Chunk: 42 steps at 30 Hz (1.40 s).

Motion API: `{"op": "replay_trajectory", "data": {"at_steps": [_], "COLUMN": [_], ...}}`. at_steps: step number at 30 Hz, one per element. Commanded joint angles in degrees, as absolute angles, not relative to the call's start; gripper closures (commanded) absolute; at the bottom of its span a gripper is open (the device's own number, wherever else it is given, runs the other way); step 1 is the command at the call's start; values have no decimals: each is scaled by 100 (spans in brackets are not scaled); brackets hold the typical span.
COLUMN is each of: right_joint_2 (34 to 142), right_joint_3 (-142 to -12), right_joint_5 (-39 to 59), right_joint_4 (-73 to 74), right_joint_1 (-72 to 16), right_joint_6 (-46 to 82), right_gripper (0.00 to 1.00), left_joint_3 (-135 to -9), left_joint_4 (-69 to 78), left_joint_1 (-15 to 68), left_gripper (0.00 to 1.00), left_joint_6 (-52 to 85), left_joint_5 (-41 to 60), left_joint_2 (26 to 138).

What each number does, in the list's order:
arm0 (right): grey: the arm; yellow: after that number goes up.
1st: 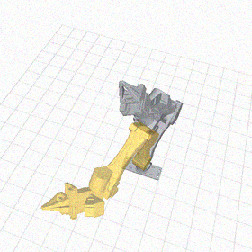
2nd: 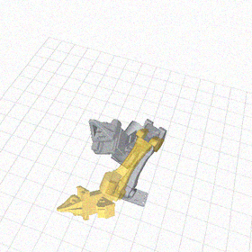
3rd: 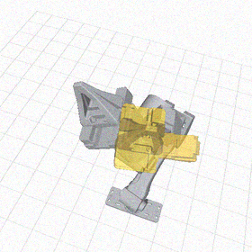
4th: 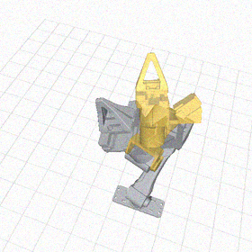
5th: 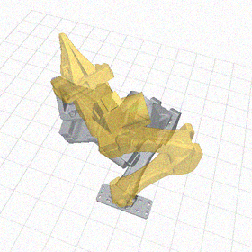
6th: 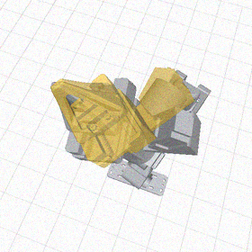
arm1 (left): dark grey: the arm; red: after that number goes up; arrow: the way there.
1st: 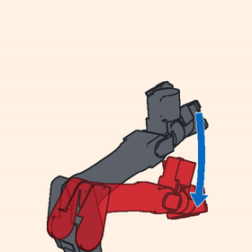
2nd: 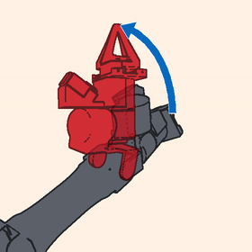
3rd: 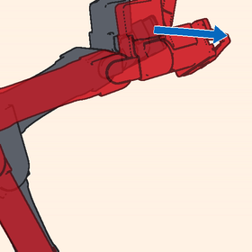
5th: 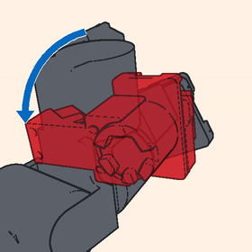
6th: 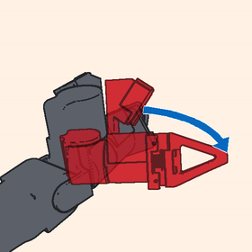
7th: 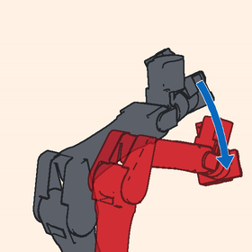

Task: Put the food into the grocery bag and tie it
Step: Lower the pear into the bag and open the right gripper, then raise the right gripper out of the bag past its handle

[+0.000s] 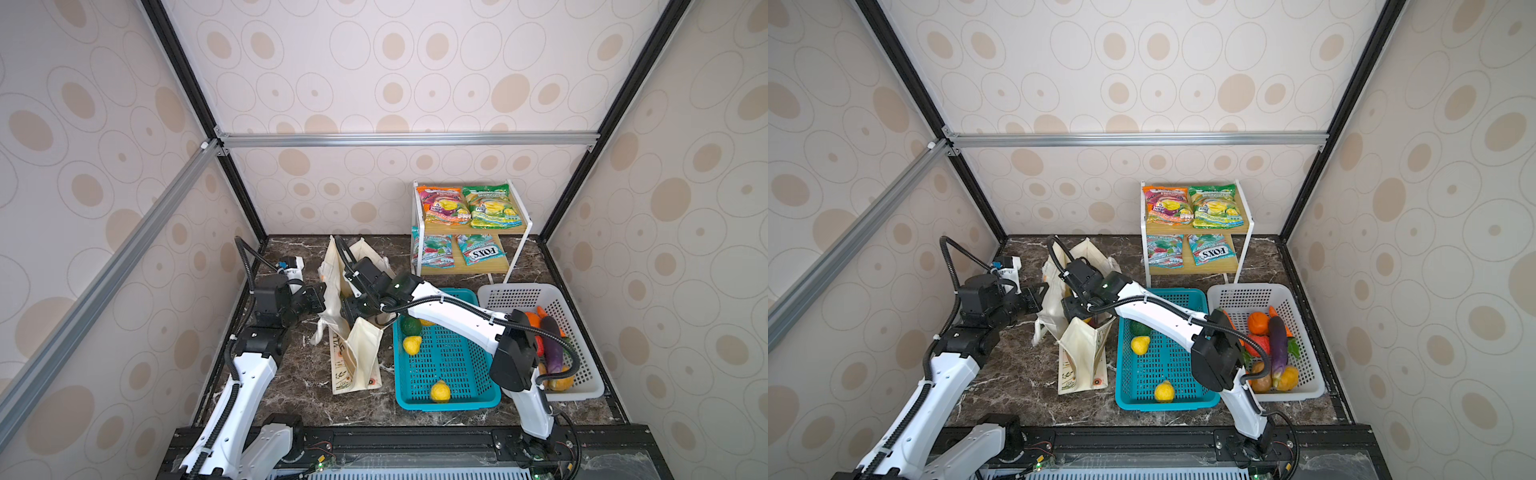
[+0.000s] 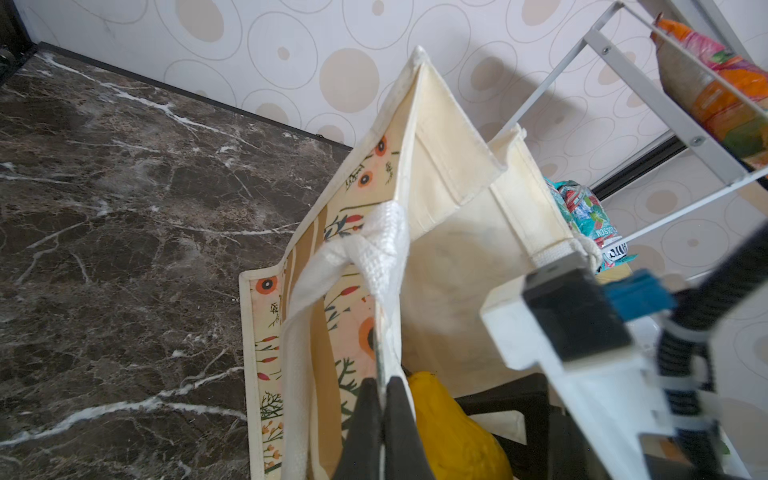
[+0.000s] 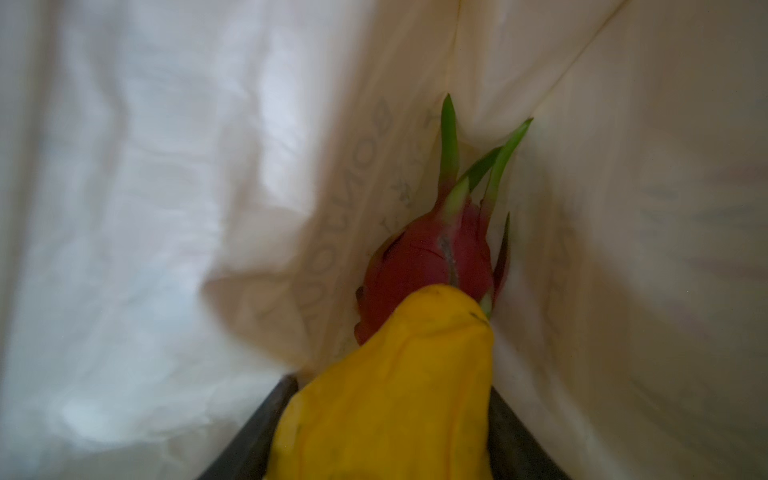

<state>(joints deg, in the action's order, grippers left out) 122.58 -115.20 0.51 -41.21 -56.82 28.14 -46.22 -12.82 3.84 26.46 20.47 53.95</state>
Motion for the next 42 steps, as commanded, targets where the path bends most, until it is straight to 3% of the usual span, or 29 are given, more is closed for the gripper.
{"op": "replay_trajectory", "data": {"at_steps": [1,11,18,26,37,42], "right_joint_2": [12541,12929,12718,11649,10112,9848], "right_joint_3": [-11698,-11832,-12175,-12023,-10862,-10164], "right_joint_5": [-106,-352,-325,-578,-1221,-1229], "right_joint_4": [-4336,-4513,-4928,-4903,-4372,-4156], "right_joint_1": [-5695,-5689,-5700,-5747,-5536,-5210], "right_joint_6": [2977,3139,2903,2865,2791,2971], "right_gripper": [42,35,0,0,0,9], "left_joint_3": [-4836,-4753,-4716,-4621,-4592,-4560], "left_joint_4": [-1291,-1188,-1165,-1021,-974,-962], "left_joint_1": [375,373,376,376,374,375], "left_gripper": [100,100,100,100,100,100], "left_joint_6": [2733,2727,2703,2742,2769,2777], "left_joint_5": [2105,2090,2054,2028,2070,2098], "left_joint_2": [5355,5319,5307,5217,5169,5165]}}
